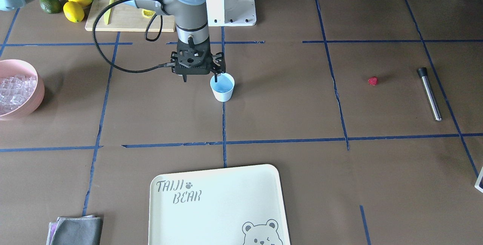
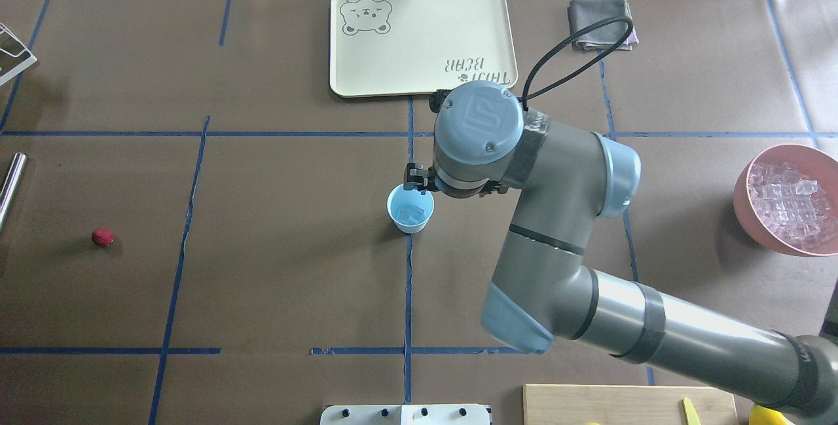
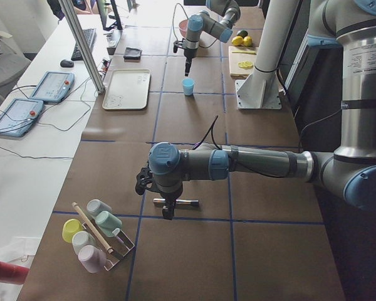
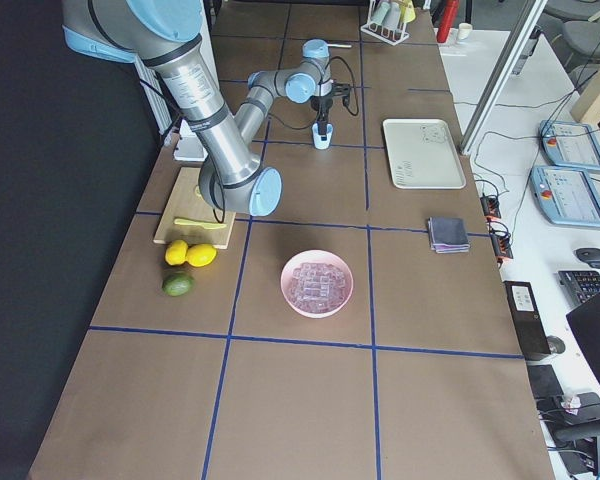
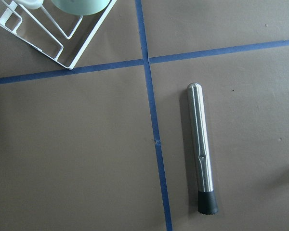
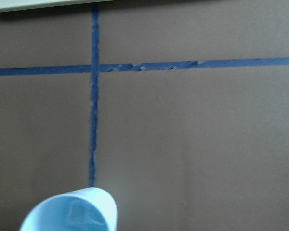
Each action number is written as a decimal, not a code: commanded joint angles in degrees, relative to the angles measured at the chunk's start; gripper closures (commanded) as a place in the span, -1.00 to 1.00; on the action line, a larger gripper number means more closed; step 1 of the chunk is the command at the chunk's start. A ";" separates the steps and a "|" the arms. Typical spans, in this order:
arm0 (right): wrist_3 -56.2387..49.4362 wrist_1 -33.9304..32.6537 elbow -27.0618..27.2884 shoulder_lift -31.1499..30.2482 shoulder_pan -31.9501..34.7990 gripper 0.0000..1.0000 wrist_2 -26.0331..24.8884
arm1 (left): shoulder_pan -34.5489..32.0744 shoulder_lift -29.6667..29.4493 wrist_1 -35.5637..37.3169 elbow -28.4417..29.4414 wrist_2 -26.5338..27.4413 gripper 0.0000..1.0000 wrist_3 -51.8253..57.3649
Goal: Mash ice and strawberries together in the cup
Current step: 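Return the right gripper to the pink bowl of ice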
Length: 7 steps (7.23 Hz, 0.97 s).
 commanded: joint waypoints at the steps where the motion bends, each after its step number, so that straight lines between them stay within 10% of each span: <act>1: -17.89 0.19 7.89 -13.08 11.35 -0.99 10.62 | 0.00 0.00 0.05 0.36 0.29 -1.00 0.00; 7: -55.69 8.91 8.89 -40.17 32.57 -0.99 18.67 | 0.00 0.17 0.05 0.97 0.29 -1.00 0.00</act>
